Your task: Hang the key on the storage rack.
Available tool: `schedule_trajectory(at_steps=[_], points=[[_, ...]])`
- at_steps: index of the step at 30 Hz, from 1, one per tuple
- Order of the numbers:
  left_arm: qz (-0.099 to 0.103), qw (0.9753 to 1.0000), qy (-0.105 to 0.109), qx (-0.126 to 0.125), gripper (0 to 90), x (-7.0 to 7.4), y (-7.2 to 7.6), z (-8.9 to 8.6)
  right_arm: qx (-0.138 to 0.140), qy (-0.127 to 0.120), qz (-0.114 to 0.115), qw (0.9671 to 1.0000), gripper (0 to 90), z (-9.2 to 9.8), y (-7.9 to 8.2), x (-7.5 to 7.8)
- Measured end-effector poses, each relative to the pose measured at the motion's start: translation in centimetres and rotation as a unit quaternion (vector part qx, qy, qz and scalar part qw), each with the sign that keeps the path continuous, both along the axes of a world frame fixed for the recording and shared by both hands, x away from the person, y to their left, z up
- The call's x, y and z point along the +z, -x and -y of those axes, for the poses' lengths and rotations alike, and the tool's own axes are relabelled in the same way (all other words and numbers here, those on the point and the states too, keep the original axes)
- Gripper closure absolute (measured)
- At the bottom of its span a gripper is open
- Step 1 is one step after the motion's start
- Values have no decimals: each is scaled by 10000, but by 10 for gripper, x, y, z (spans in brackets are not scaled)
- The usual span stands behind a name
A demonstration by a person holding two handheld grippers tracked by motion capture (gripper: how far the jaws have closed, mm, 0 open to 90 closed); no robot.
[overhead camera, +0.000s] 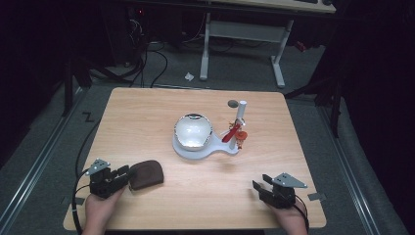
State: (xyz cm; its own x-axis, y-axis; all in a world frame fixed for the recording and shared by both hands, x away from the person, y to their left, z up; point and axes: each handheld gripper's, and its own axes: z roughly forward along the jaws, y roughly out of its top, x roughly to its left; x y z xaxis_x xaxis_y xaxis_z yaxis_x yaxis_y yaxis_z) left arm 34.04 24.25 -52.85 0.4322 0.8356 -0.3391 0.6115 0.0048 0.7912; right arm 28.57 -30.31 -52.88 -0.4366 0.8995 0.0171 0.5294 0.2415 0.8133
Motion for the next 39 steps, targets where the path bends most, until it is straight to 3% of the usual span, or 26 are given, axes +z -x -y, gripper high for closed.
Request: schedule_trajectory(at_steps=[1,6,13,17,19,22,26,33,39], points=[[-34,10000,71,-2,610,-1,0,-1,-3,8,-6,10000,490,0,0,0],[-17,10000,23,-29,631,0,2,0,39,72,12,10000,491,-1,0,0],[-136,9995,270,-82,659,-5,7,-5,10,75,-28,10000,491,-1,-1,0],[-134,9995,248,-132,676,-6,11,-4,35,79,-1,10000,491,-1,0,0],[-75,9997,211,-112,726,-9,14,-3,38,82,-14,10000,491,-1,0,0],[-61,9998,166,-67,732,-9,14,-2,39,80,-24,10000,491,0,-1,0],[21,10000,5,-40,829,-9,16,1,45,96,-10,9999,491,-1,-1,0],[95,9999,-54,-74,863,-6,17,3,65,94,-29,9999,493,-1,-1,0],[446,9989,-49,-145,870,4,22,4,66,87,11,9999,495,-1,-1,0]])
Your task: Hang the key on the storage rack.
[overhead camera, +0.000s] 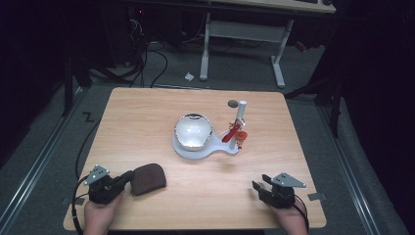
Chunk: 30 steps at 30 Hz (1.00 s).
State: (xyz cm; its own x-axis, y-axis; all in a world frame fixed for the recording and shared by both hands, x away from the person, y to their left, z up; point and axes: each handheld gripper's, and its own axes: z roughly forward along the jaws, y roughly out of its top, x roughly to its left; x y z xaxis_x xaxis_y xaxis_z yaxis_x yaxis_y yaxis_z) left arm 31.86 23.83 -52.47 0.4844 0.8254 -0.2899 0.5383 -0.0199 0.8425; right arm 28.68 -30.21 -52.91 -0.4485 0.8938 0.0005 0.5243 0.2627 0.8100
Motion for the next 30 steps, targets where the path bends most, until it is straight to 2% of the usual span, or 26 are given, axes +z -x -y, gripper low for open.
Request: schedule_trajectory(at_steps=[4,10,15,18,30], points=[[210,9998,8,-43,872,11,5,3,13,15,63,10000,498,0,2,0],[513,9987,-7,52,872,22,12,4,2,-27,111,9999,498,2,2,1],[661,9977,-51,109,874,27,14,2,-20,-23,156,9999,499,1,2,3],[717,9974,26,104,875,30,15,1,-48,-44,177,9998,499,0,2,3],[951,9955,-32,44,876,40,13,12,-131,-10,239,9996,499,3,3,3]])
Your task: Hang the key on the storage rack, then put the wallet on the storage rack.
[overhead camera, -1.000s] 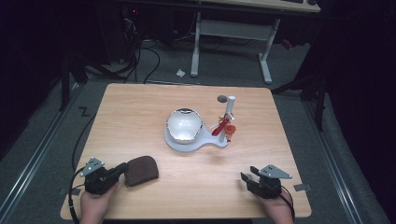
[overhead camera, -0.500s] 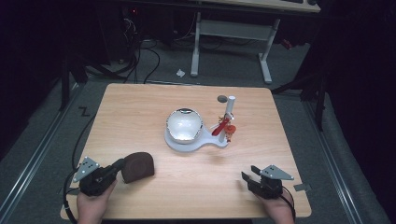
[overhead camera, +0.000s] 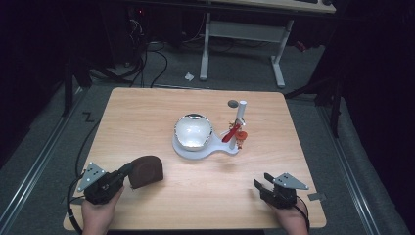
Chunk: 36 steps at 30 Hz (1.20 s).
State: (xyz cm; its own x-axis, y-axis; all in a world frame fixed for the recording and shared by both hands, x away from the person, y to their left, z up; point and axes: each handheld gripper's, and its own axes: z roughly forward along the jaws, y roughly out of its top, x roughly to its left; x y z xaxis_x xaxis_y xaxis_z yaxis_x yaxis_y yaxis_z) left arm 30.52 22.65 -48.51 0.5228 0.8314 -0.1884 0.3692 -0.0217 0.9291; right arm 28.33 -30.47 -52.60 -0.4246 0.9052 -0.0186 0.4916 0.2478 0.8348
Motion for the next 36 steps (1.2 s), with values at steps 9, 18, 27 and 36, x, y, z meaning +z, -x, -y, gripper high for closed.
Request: schedule_trajectory(at_steps=[9,18,27,36], points=[[51,10000,10,14,875,6,-7,8,-7,-62,95,9999,510,4,4,3],[64,10000,-29,21,875,9,-8,15,59,-102,188,9998,507,2,3,5],[114,9999,-18,53,875,19,-11,22,157,-67,260,9995,508,0,6,7],[203,9997,-91,-40,875,35,-19,36,181,-99,306,9993,508,4,7,9]])
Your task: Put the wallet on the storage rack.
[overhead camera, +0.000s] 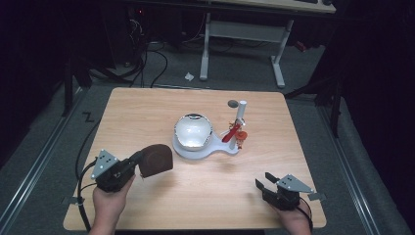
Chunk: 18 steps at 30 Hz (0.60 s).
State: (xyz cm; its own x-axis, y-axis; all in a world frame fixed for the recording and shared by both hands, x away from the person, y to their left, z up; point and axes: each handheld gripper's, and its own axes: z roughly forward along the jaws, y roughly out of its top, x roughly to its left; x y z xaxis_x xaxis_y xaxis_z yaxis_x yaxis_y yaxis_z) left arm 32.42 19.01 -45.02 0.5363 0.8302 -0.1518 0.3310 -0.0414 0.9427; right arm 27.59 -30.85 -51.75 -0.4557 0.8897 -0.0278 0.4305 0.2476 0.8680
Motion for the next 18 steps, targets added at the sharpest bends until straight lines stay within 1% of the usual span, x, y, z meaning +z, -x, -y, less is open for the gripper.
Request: schedule_trajectory(at_steps=[6,11,18], points=[[37,10000,-14,-63,875,12,-10,10,-51,-67,20,10000,508,5,0,1],[50,9999,25,-93,875,22,-19,18,-24,-65,21,10000,509,5,0,1],[40,9999,39,-99,875,34,-37,29,9,-66,-6,10000,509,4,-1,0]])
